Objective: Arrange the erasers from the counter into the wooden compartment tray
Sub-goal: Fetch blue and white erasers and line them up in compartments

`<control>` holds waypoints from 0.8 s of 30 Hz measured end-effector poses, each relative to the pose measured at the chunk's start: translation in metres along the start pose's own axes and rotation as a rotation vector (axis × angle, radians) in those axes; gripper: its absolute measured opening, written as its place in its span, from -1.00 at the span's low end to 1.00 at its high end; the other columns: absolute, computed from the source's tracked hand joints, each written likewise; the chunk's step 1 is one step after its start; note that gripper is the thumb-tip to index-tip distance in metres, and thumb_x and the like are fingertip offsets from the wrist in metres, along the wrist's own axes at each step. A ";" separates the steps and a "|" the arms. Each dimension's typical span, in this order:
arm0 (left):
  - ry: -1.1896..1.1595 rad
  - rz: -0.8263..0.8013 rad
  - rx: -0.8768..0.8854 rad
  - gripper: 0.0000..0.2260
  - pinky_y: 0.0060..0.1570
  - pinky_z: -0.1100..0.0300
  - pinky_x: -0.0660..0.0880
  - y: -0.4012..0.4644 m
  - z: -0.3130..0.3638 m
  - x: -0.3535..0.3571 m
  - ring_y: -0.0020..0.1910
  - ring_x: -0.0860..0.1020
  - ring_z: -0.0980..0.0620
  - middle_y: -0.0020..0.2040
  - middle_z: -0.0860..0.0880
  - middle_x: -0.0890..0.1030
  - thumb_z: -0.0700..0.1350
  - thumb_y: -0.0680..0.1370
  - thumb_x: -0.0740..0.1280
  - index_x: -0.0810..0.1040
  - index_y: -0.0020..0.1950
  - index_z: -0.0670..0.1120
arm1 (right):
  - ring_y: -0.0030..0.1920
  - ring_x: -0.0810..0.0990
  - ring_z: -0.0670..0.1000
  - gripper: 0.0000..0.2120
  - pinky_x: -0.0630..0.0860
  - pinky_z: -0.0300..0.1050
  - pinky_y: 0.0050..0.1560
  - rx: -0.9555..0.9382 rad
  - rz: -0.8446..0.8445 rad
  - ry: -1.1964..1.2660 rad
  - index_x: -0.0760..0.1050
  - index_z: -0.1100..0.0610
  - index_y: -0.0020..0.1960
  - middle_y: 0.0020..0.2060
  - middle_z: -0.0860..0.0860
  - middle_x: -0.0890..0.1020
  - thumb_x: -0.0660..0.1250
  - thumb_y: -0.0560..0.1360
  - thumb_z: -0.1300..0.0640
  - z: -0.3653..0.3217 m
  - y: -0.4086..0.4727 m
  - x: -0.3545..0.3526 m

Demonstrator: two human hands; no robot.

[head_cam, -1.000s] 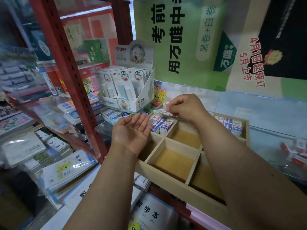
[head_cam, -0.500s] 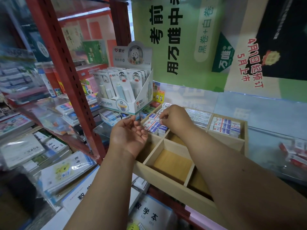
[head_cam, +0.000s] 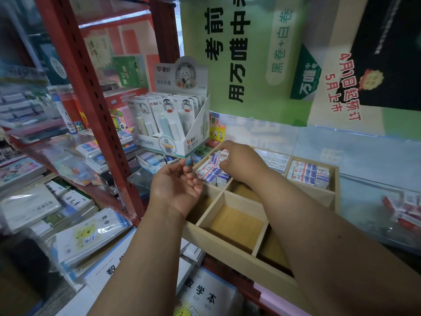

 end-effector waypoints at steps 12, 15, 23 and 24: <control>0.089 -0.104 -0.037 -0.80 -0.51 0.36 0.35 -0.003 -0.005 0.013 -0.48 0.39 0.13 -0.36 -0.06 0.45 -0.12 0.59 0.16 0.49 0.02 -0.22 | -0.43 0.47 -0.11 -0.80 0.41 -0.29 -0.40 -0.020 -0.134 0.943 0.61 0.10 -0.05 -0.42 0.01 0.58 0.27 0.50 0.34 -0.021 -0.006 -0.002; 0.166 -0.163 -0.066 -0.82 -0.55 0.40 0.38 -0.004 -0.009 0.018 -0.46 0.41 0.14 -0.32 -0.11 0.51 -0.11 0.63 0.19 0.50 0.04 -0.20 | -0.39 0.51 -0.15 -0.88 0.43 -0.32 -0.36 -0.147 -0.232 0.900 0.62 0.11 -0.05 -0.29 0.07 0.63 0.35 0.49 0.28 -0.040 -0.015 0.003; 0.274 -0.262 -0.197 -0.87 -0.71 0.43 0.17 -0.010 -0.022 0.025 -0.59 0.29 0.21 -0.46 0.03 0.39 -0.05 0.48 0.29 0.47 -0.08 -0.10 | -0.07 0.54 -0.12 -0.80 0.41 -0.20 0.01 -0.178 -0.330 0.946 0.59 0.16 0.08 -0.06 -0.02 0.64 0.23 0.56 0.29 -0.028 -0.012 0.007; 0.266 -0.265 -0.196 -0.86 -0.71 0.43 0.18 -0.010 -0.022 0.026 -0.60 0.29 0.21 -0.45 0.02 0.39 -0.05 0.48 0.29 0.47 -0.08 -0.11 | -0.06 0.55 -0.13 -0.81 0.43 -0.26 0.05 -0.202 -0.353 0.951 0.58 0.20 0.09 -0.08 -0.03 0.65 0.24 0.55 0.31 -0.030 -0.013 0.008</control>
Point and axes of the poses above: each hand's wrist, its own y-axis towards the middle knuckle, its own x-axis out of the palm, z = x × y, the point moved 8 cm from there along y, towards the middle knuckle
